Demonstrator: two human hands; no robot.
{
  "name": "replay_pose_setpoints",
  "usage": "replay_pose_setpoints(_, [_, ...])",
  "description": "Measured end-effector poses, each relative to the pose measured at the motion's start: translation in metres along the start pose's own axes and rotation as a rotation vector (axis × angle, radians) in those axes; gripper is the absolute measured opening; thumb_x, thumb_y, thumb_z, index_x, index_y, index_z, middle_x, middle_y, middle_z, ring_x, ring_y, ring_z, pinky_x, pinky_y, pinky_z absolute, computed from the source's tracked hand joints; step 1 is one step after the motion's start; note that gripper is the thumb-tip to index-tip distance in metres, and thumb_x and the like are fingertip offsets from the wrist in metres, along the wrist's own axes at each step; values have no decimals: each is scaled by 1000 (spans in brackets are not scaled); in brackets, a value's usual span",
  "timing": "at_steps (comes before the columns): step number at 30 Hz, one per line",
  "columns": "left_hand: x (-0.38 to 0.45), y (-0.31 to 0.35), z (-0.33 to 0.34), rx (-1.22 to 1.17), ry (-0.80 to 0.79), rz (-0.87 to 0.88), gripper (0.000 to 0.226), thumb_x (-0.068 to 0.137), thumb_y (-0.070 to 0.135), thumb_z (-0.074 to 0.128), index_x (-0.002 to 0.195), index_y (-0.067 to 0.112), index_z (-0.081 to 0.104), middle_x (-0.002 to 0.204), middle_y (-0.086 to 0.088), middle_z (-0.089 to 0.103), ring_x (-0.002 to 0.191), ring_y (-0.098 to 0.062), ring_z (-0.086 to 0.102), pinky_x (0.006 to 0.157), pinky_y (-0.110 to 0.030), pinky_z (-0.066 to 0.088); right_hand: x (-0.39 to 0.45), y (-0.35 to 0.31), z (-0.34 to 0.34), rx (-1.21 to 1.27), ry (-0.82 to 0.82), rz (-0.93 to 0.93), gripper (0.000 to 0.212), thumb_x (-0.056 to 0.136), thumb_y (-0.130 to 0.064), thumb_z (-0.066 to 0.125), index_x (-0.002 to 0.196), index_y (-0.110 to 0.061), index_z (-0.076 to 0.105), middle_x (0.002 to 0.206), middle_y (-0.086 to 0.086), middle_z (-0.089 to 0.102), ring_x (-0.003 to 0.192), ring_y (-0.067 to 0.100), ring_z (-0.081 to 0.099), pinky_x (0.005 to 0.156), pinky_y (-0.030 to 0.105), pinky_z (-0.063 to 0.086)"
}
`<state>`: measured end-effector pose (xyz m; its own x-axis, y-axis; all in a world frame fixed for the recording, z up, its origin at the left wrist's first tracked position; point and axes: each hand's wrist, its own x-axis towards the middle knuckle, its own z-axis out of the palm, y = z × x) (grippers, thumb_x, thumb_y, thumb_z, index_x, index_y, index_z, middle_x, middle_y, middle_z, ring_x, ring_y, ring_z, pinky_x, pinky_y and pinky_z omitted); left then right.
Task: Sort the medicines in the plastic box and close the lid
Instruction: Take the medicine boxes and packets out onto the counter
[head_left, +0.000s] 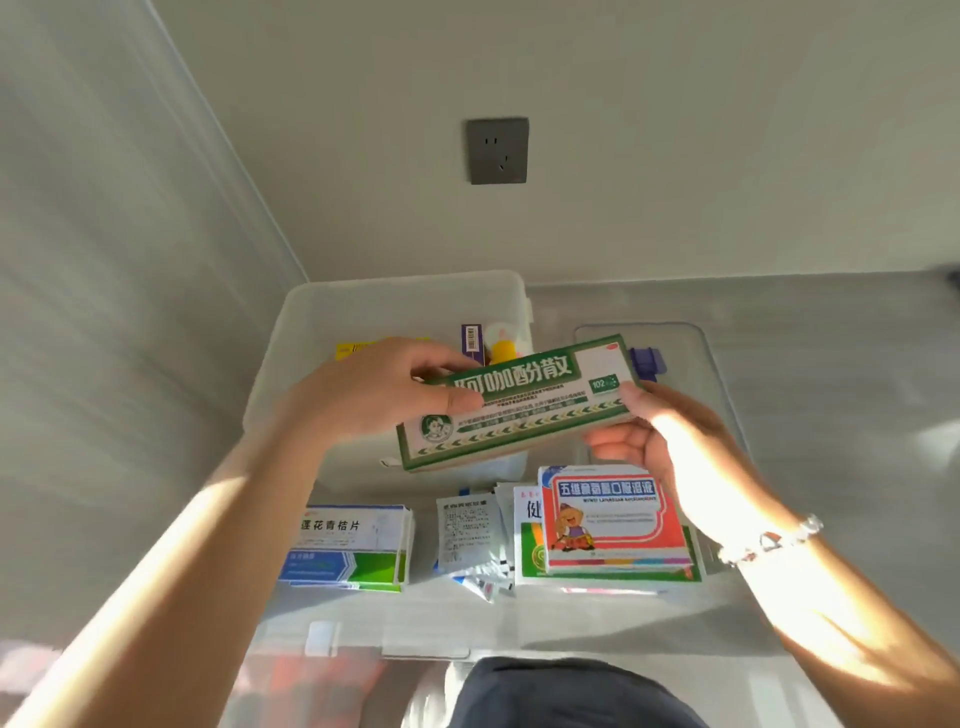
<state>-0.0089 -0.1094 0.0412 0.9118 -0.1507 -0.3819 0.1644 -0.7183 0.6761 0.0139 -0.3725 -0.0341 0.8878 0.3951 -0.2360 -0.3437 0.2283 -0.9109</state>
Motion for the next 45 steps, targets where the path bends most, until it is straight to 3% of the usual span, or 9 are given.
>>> replay_pose_setpoints(7, [-16,16,80,-644,251,-174,52,53,38,71,102,20,62,94,-1,72,85,-17,70,69,-26,55,-34,4,-49,-22,127,-72,39,76,-29,57,112,-13,57,90,10,74,70,24,71,59,29,58])
replay_pose_setpoints(11, [-3,32,122,-913,322,-224,56,56,24,77,107,11,57,99,-6,73,85,-19,71,76,-29,55,-56,9,-72,-4,285,-107,9,87,-21,52,95,-21,57,77,2,75,59,17,70,52,24,55])
replay_pose_setpoints(16, [21,55,173,-687,434,-206,41,72,33,76,107,16,62,93,4,72,80,-12,70,58,-17,52,-74,21,-104,-233,634,-96,14,95,-27,46,89,-28,58,89,3,69,62,11,67,55,25,52])
replay_pose_setpoints(21, [47,83,218,-582,430,-118,23,75,25,75,96,18,68,77,12,68,61,5,62,52,-9,47,-84,29,-159,-557,765,-23,29,97,-30,39,112,-16,58,120,18,54,109,34,56,94,49,46])
replay_pose_setpoints(24, [71,106,247,-595,395,-75,13,79,21,71,92,20,70,72,14,68,54,6,60,51,-9,46,-84,25,-201,-523,865,-23,17,94,-29,44,97,-20,58,111,14,50,93,34,61,82,44,52])
replay_pose_setpoints(29, [140,143,304,-487,381,-115,20,82,21,66,100,13,71,89,-2,72,74,-8,62,62,-10,45,-63,29,-288,-612,854,88,32,89,-20,53,118,-5,54,116,23,57,113,39,51,94,55,43])
replay_pose_setpoints(33, [190,158,354,-473,332,-226,26,85,19,62,109,9,66,108,-10,70,100,-25,64,86,-34,52,-46,37,-343,-726,800,161,33,84,-8,58,116,0,55,112,25,59,108,33,52,94,42,42])
replay_pose_setpoints(40, [235,163,404,-411,246,-311,32,87,24,60,116,12,60,117,-7,65,98,-20,60,82,-25,47,-26,40,-392,-896,640,335,48,84,-22,63,126,-4,49,122,20,53,120,33,44,100,37,36])
replay_pose_setpoints(45, [242,165,414,-359,179,-378,62,88,34,59,142,16,35,136,-5,53,119,-24,53,95,-36,48,-24,44,-406,-831,607,364,69,82,-28,66,140,-7,35,136,19,42,126,33,40,107,41,31])
